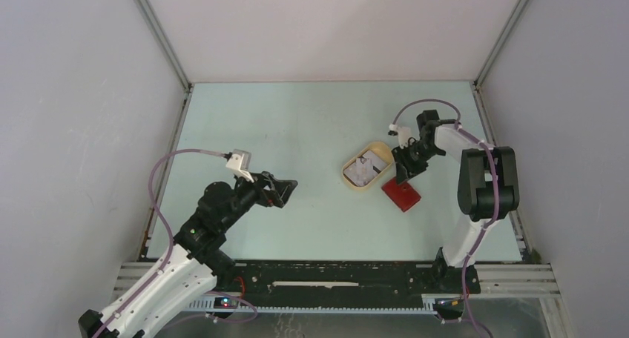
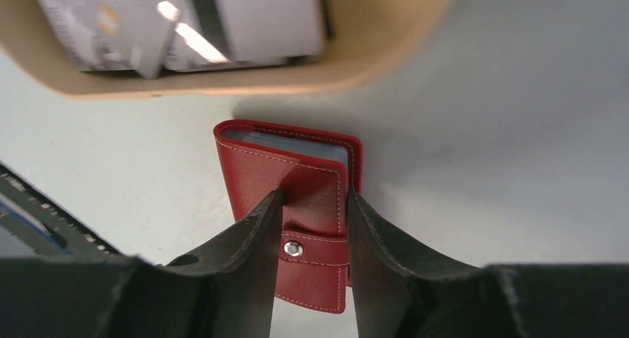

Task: Put the credit cards into the card holder
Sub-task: Move the card holder to the center of the board.

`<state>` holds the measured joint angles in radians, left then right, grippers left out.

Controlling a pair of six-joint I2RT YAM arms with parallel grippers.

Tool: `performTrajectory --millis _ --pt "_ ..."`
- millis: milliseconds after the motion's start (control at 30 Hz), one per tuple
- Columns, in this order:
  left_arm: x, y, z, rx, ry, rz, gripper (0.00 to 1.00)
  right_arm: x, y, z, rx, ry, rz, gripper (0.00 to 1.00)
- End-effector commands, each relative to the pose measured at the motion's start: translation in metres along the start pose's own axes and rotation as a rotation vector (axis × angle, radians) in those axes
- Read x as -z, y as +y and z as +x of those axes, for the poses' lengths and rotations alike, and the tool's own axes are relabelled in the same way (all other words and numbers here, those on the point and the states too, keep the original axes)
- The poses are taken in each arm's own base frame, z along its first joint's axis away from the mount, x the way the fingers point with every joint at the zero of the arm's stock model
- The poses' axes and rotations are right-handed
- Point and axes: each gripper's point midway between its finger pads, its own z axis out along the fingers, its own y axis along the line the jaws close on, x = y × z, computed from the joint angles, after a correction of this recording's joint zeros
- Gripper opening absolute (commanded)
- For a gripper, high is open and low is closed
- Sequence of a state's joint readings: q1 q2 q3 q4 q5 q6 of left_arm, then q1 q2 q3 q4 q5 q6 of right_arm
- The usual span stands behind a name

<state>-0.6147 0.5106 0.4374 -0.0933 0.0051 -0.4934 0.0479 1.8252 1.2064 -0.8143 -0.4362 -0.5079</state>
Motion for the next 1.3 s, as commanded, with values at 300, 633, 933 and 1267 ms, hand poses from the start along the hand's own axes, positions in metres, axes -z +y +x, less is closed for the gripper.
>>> performTrajectory --millis 300,633,933,1267 --pt "-0.007 -0.029 0.014 0.053 0.004 0.202 0.93 -0.025 0.163 0.025 0.367 0.096 -0.319 0.41" --pt "-0.012 -0.038 0.054 0.197 0.028 0.272 0.88 -0.008 0.206 0.023 0.602 0.043 -0.362 0.61" --pt "-0.030 -0.065 0.083 0.285 0.079 0.294 0.79 0.038 0.205 0.029 1.013 -0.262 -0.390 0.64" --pt "-0.071 -0.091 0.125 0.326 0.227 0.212 0.65 0.007 0.177 0.041 1.261 -0.225 -0.291 0.57"
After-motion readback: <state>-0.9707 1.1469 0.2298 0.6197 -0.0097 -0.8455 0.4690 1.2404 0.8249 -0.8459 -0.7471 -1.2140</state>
